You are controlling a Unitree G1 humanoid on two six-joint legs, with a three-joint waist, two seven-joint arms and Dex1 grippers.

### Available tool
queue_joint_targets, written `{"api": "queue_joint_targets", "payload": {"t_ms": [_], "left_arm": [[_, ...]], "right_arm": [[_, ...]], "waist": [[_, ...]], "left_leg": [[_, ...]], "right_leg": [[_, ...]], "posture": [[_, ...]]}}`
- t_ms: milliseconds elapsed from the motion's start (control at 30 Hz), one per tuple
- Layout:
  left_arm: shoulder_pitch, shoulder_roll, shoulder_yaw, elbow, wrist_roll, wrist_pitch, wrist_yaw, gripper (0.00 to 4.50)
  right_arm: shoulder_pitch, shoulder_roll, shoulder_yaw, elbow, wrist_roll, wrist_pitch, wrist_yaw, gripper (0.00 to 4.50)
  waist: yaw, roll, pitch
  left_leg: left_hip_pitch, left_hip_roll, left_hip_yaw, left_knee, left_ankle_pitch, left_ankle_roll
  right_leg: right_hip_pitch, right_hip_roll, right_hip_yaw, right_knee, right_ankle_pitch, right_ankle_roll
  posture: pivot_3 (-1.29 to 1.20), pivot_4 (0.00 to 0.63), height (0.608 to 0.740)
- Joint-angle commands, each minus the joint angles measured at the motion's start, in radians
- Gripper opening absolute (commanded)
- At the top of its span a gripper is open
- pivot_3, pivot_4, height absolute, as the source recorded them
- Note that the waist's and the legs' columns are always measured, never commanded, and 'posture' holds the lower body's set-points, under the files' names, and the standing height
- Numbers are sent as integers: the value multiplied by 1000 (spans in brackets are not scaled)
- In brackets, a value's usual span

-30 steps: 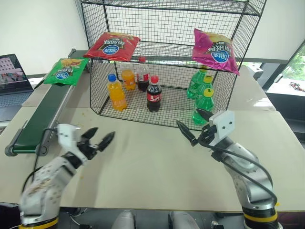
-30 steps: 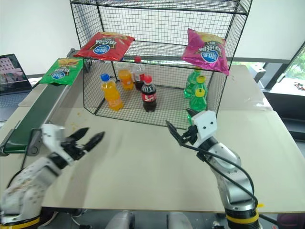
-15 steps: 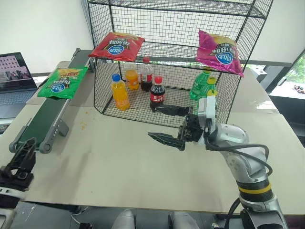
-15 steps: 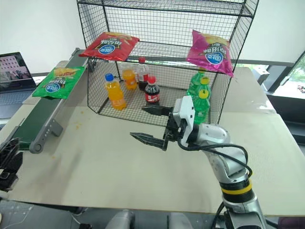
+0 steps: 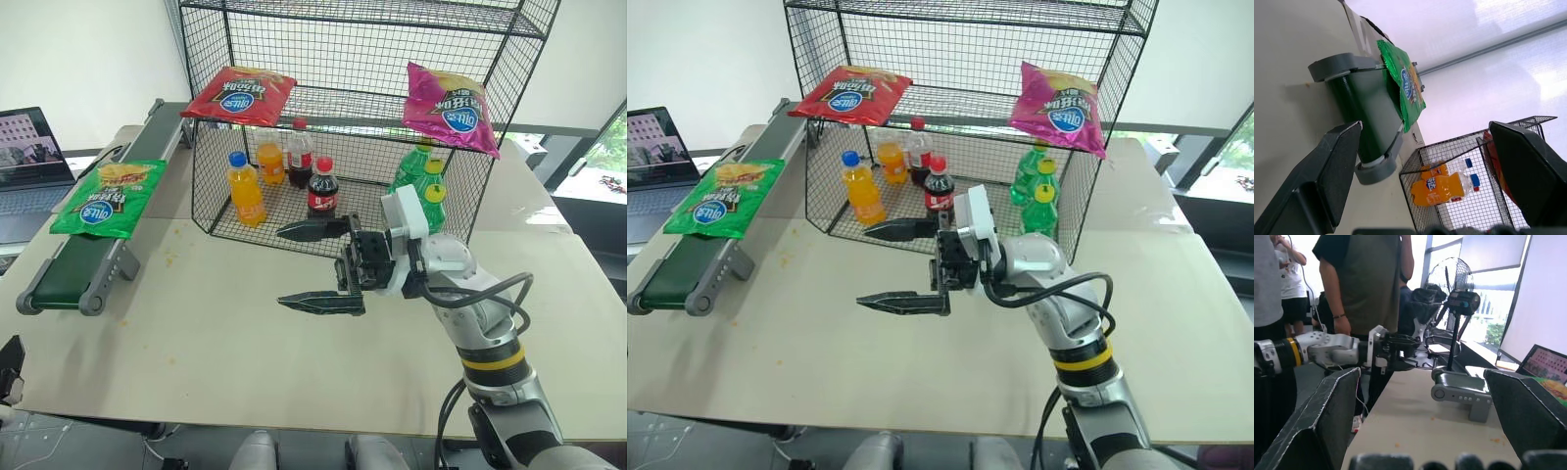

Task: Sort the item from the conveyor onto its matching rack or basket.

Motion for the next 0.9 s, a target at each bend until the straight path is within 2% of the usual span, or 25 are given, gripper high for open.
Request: {"api": "queue_joint_targets", "payload": {"t_ms": [33, 367, 900], "left_arm": [[-30, 30, -1, 48, 6, 14, -13, 4452], [-104, 43, -26, 166, 39, 59, -8, 4452], [-151, 78, -7, 223, 105, 95, -48, 4452]], "right_arm": [[-25, 8, -21, 6, 1, -40, 3, 4500], [-29, -2, -25, -13, 0, -59, 1, 4500], [-40, -6, -20, -12, -9, -62, -3, 4500]], "waist": [[-1, 0, 0], [-5, 0, 0], [-6, 0, 0]], "left_leg": [[0, 0, 0, 0, 0, 0], [-1, 0, 0, -2, 0, 0], [-1, 0, 0, -2, 0, 0]], "right_leg": [[-1, 0, 0, 0, 0, 0], [-2, 0, 0, 0, 0, 0], [-3, 0, -1, 0, 0, 0]], "posture": [[0, 150, 740], [0, 150, 740], [0, 150, 740]]}}
